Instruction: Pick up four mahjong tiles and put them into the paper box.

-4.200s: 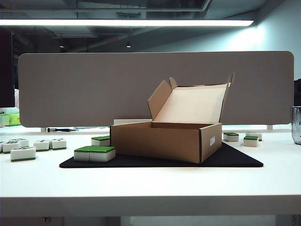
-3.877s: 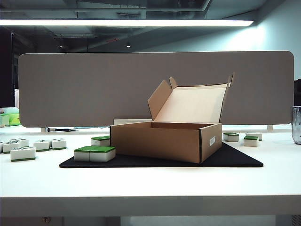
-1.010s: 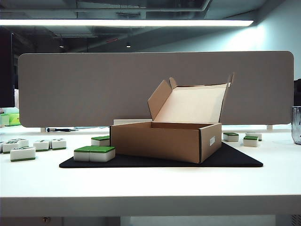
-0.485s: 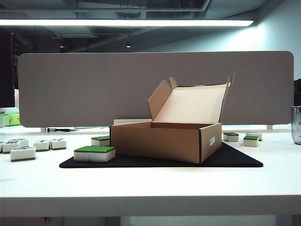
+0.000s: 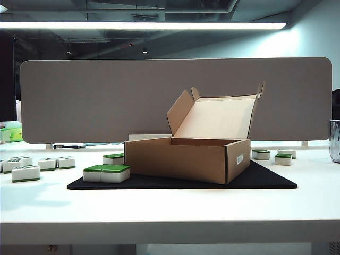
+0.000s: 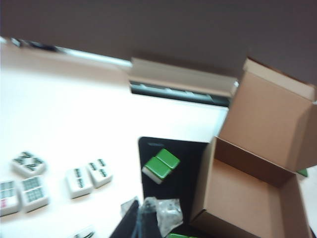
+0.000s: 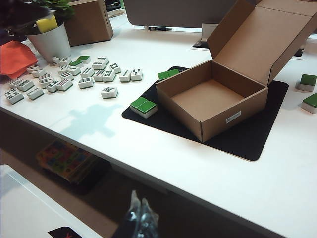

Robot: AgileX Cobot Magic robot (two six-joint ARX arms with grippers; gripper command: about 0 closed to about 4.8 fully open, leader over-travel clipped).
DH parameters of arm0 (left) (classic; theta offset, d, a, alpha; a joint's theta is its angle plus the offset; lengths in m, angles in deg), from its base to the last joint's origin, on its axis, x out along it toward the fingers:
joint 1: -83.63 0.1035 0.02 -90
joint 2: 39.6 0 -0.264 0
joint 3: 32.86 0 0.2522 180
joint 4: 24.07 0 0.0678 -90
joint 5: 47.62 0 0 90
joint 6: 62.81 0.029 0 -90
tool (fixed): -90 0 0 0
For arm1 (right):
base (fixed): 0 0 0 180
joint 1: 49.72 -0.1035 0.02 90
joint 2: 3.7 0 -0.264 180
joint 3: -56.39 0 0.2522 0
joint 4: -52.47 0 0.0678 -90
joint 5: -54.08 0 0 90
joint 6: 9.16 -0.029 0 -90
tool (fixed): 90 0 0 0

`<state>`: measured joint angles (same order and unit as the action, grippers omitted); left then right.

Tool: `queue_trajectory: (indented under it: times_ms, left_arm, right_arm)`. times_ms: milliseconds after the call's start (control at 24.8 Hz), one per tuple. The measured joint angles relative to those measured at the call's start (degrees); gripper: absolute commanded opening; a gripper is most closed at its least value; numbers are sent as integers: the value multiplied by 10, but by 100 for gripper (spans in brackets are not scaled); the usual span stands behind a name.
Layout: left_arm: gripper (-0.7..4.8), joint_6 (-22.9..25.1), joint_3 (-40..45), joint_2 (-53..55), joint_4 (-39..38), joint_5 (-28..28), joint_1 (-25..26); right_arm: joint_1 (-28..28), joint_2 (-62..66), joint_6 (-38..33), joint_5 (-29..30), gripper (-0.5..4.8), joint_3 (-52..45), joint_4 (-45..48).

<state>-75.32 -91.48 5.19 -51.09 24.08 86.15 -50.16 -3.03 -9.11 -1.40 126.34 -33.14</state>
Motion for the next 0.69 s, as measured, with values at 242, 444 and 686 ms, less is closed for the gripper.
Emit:
queue_trajectory:
  times_ms: [242, 444, 686]
  left_arm:
    - [-6, 12, -104, 159, -71, -15, -51]
    - [-6, 46, -164, 253, -126, 42, -134]
    - [-6, 57, -220, 337, -169, 80, -193]
  right_arm:
    - [0, 0, 0, 0, -1, -8, 0]
    - [0, 0, 0, 0, -1, -9, 0]
    - [0, 0, 0, 0, -1, -9, 0]
